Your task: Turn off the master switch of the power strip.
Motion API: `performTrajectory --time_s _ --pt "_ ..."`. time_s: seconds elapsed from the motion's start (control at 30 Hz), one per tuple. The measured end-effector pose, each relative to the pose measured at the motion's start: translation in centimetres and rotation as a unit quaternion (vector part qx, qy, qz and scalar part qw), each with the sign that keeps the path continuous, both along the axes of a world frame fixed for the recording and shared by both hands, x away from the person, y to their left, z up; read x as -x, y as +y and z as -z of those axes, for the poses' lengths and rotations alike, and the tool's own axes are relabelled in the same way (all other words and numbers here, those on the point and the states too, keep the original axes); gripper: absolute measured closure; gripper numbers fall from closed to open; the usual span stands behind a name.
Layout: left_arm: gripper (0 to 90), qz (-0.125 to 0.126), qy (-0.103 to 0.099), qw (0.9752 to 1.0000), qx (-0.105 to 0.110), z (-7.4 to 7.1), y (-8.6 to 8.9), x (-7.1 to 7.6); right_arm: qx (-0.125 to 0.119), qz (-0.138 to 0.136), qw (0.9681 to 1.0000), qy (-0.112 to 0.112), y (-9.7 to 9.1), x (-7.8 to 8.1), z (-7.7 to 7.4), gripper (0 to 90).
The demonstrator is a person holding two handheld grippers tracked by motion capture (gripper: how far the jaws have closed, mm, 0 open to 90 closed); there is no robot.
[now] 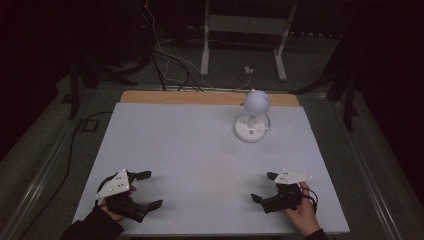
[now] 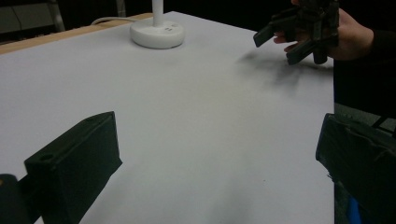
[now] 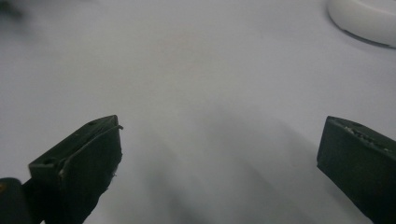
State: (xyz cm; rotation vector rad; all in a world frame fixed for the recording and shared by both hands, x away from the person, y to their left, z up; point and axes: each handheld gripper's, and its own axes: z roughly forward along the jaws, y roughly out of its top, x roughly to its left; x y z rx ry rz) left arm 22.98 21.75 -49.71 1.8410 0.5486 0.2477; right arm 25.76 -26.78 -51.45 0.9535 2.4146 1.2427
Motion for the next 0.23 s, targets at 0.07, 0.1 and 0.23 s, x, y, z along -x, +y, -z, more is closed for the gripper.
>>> performTrajectory --time_s 0.07,0.1,0.23 --pt "0.3 0.0 0.0 1.0 0.0 0.01 -0.01 0.0 0.006 0.002 1.0 0.003 -0.04 -0.11 0.16 0.0" --pt "0.3 0.0 0.0 1.0 -0.001 0.01 -0.01 -0.01 0.009 0.002 0.9999 0.004 -0.08 -0.16 0.21 0.0" --pt "0.3 0.0 -0.001 1.0 -0.001 0.02 -0.01 -0.02 0.007 0.003 1.0 0.002 -0.18 -0.18 0.19 0.0"
